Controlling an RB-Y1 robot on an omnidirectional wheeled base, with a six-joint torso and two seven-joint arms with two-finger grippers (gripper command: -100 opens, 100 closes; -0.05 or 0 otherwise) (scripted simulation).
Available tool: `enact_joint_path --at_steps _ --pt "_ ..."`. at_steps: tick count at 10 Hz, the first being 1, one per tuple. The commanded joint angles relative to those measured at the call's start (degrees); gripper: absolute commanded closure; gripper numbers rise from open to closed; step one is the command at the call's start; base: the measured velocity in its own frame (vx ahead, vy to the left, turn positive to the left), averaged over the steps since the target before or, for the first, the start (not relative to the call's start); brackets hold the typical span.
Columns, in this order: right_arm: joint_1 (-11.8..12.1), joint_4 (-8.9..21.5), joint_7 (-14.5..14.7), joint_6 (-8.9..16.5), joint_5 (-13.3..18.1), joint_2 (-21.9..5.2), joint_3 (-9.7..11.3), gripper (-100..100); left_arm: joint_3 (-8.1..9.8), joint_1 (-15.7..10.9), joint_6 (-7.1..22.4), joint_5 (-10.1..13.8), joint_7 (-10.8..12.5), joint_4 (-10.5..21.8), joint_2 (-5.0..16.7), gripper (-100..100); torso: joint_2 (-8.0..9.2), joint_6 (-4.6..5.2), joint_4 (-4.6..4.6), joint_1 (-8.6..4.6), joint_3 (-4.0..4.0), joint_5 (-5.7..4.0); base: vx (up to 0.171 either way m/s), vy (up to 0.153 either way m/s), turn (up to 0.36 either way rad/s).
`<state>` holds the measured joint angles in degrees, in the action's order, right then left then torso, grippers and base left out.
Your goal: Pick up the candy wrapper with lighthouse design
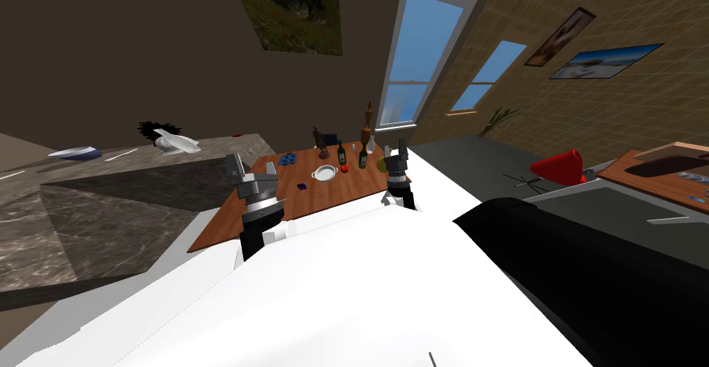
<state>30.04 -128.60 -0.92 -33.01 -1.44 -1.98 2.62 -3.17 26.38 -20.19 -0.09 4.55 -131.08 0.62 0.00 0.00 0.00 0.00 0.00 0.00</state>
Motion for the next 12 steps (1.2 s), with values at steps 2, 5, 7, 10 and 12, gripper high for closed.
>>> enact_joint_path --at_steps 2,5,7,10,12 --pt "0.0 0.0 0.0 0.0 0.0 0.0 0.0 0 0.21 -1.62 1.86 0.46 0.1 2.5 3.39 -100 0.01 0.01 0.0 0.03 0.0 0.01 -0.007 0.006 -0.045" --pt "0.0 0.0 0.0 0.0 0.0 0.0 0.0 0 0.58 -4.38 5.04 1.24 0.28 6.53 5.89 -100 0.02 0.01 0.0 0.06 0.01 0.02 -0.011 0.012 -0.045" --pt "0.0 0.0 0.0 0.0 0.0 0.0 0.0 0 0.74 -5.55 6.38 1.57 0.36 8.18 6.6 -100 0.03 0.01 0.0 0.07 0.01 0.02 -0.01 0.014 -0.047" --pt "0.0 0.0 0.0 0.0 0.0 0.0 0.0 0 1.28 -9.62 11.08 2.75 0.65 13.25 8.53 -100 0.02 0.01 0.0 0.06 0.01 0.01 -0.011 0.014 -0.069" --pt "0.0 0.0 0.0 0.0 0.0 0.0 0.0 0 1.48 -11.14 12.85 3.19 0.76 15.94 9.13 -100 0.03 0.01 0.0 0.09 0.02 0.02 -0.015 0.018 -0.057"
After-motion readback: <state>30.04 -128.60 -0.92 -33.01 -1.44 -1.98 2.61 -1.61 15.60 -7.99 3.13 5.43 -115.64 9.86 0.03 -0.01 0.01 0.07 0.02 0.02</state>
